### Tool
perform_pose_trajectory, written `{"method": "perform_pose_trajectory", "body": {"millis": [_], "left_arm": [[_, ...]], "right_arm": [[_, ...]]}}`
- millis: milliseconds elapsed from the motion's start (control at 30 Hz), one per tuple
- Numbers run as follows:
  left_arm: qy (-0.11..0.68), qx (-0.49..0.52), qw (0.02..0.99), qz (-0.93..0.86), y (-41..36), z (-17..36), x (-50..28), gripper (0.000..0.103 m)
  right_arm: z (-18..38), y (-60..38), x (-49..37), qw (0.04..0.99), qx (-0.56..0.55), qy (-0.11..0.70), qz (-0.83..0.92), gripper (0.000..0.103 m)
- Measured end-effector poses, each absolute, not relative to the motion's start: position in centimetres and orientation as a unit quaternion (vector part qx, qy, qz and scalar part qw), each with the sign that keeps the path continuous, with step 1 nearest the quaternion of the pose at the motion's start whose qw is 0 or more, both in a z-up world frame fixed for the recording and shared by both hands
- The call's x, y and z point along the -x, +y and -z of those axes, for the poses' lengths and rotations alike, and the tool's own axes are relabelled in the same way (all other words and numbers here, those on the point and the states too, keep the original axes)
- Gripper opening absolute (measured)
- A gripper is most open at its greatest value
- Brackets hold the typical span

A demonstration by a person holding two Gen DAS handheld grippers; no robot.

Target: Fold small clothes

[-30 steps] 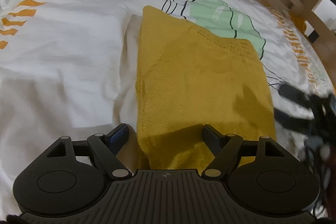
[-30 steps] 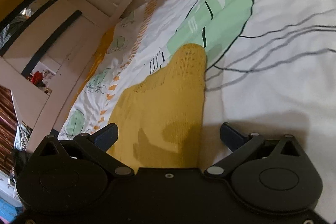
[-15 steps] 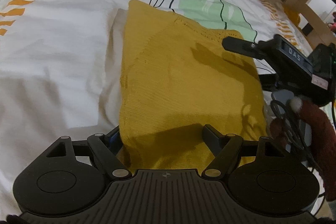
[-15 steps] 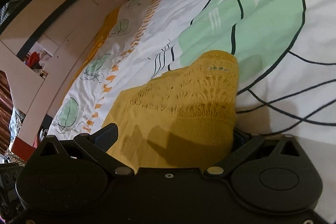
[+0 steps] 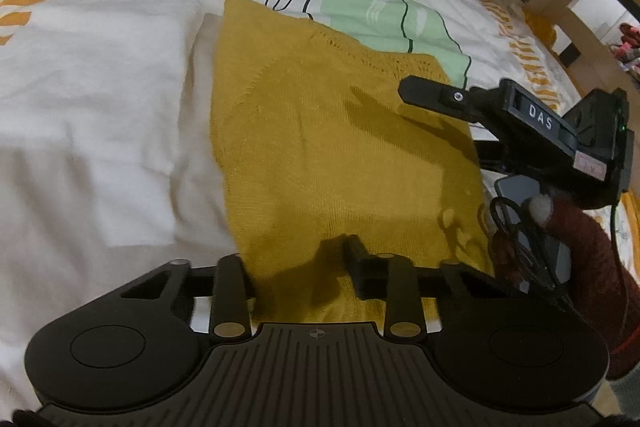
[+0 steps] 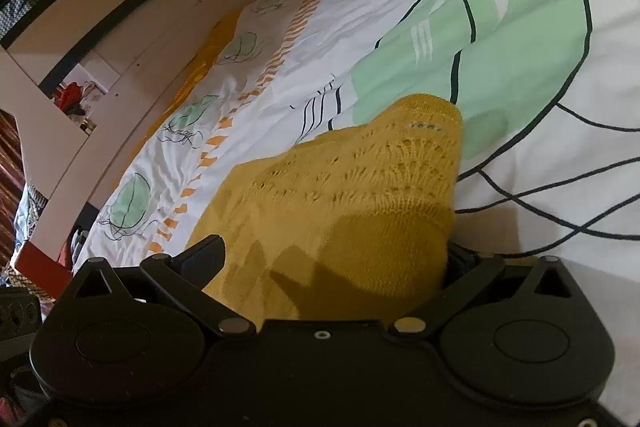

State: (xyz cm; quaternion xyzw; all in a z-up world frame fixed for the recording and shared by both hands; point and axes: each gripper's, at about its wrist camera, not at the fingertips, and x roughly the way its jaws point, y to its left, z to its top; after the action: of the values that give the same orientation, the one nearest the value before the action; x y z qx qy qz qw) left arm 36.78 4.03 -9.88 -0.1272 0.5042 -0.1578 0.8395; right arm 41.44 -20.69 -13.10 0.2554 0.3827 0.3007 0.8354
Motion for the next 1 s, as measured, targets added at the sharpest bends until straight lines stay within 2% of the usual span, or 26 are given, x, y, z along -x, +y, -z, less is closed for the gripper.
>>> {"method": "perform_pose_trajectory", "body": {"millis": [67, 300, 367, 400, 433, 633, 1000], "left_arm": [[0.506, 0.136, 0.837, 0.157, 4.3, 9.9, -36.9, 0.023], [0.508, 0.159, 0.831, 0.162, 5.1, 10.0, -37.1, 0.018], [0.509, 0.164, 0.829, 0.164, 5.2, 9.9, -37.2, 0.015], [0.510, 0.168, 0.827, 0.166, 5.2, 9.8, -37.2, 0.015], [0.511, 0.169, 0.826, 0.168, 5.2, 9.8, -37.2, 0.014], [0.511, 0.202, 0.815, 0.187, 6.0, 9.3, -36.6, 0.012], [0.517, 0.211, 0.791, 0.248, 4.8, 6.7, -28.9, 0.012]], "right_arm": [[13.1, -20.7, -41.4, 0.834, -0.257, 0.383, -0.303, 0.103], [12.7, -20.1, -41.1, 0.831, -0.240, 0.396, -0.309, 0.103], [12.6, -19.9, -41.0, 0.832, -0.229, 0.399, -0.310, 0.079], [12.5, -19.8, -40.9, 0.836, -0.221, 0.405, -0.297, 0.055], [12.4, -19.9, -40.8, 0.840, -0.215, 0.411, -0.280, 0.050], [11.3, -21.1, -39.2, 0.836, -0.258, 0.399, -0.273, 0.042], [7.8, -23.0, -29.6, 0.830, -0.274, 0.418, -0.247, 0.039]]}}
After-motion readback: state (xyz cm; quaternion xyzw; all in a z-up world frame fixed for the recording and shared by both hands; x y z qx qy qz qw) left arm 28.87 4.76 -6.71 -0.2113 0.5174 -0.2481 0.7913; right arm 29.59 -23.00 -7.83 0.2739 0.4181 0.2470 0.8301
